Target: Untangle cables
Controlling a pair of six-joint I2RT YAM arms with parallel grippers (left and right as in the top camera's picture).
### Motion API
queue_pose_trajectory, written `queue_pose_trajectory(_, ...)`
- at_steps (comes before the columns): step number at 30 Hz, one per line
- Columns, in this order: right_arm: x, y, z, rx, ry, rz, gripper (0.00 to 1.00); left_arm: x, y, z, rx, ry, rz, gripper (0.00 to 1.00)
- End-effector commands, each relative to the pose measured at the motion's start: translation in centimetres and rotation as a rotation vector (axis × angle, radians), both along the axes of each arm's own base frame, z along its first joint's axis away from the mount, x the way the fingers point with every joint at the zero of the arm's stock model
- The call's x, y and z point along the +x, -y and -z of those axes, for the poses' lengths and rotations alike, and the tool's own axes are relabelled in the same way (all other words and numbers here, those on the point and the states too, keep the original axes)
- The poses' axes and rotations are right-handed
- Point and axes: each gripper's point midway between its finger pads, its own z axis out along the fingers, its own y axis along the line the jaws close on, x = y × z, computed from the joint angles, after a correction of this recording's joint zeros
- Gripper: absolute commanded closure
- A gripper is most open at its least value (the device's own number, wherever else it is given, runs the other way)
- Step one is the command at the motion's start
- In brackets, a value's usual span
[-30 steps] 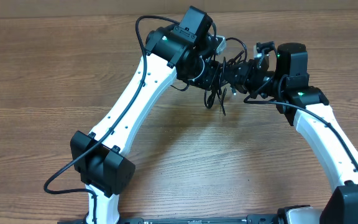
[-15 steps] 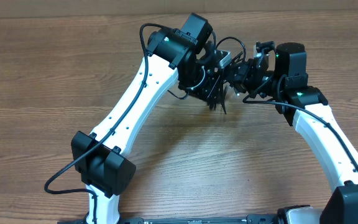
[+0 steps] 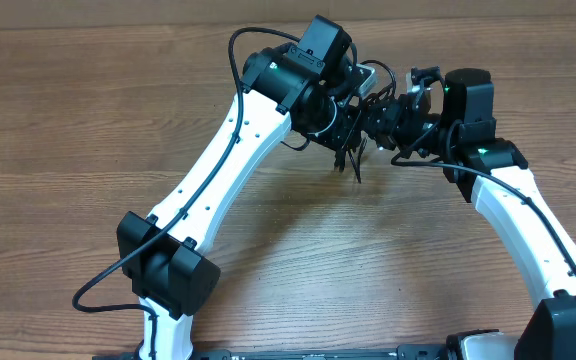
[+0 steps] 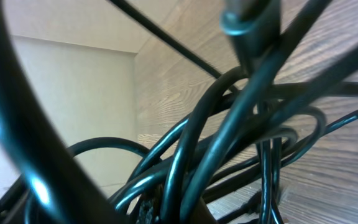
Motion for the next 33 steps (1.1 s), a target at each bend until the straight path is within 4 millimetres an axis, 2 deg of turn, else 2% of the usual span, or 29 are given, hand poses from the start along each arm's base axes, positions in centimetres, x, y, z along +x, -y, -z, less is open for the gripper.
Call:
queue_pose_trajectory(1,-1.0,-1.2,-2.8,0.072,0.056,-0.094,0.96,1.8,-1.6,0.8,0.087,0.059,-0.065,0.76)
queue_pose_trajectory(3,-1.0,-1.2,-2.9,0.072,0.06,-0.094,0.96,1.8,-1.6,0.8,0.088,0.057,-0.064,0.83)
queue_pose_trajectory(4,-0.9,-1.2,-2.9,0.072,0.061,-0.094,0.96,1.7,-1.6,0.8,0.089,0.055,-0.064,0.92)
queue_pose_trajectory(5,-0.9,-1.2,-2.9,0.073,0.063,-0.095,0.96,1.6,-1.7,0.9,0.091,0.051,-0.063,0.96)
queue_pose_trajectory(14,-0.3,-0.6,-2.4,0.027,0.086,-0.059,0.96,1.4,-1.8,1.0,0.097,0.04,-0.062,0.95)
queue_pose_trajectory(18,0.5,1.1,-0.2,-0.084,0.046,0.043,0.96,0.7,-2.6,1.3,0.122,0.003,-0.066,0.96)
queue_pose_trajectory(24,0.3,4.7,4.0,-0.284,-0.082,0.196,0.96,-0.1,-4.8,2.0,0.181,-0.041,-0.033,0.96)
queue_pose_trajectory(28,0.1,5.4,4.3,-0.293,-0.099,0.201,0.96,0.7,-6.3,2.2,0.22,-0.031,-0.069,0.96)
queue_pose_trajectory(30,-0.1,5.9,4.6,-0.29,-0.119,0.206,0.96,1.3,-7.8,2.5,0.262,-0.028,-0.107,0.96)
queue_pose_trajectory(33,-0.5,5.6,3.8,-0.208,-0.13,0.157,0.96,2.3,-10.5,2.8,0.341,-0.023,-0.203,0.96)
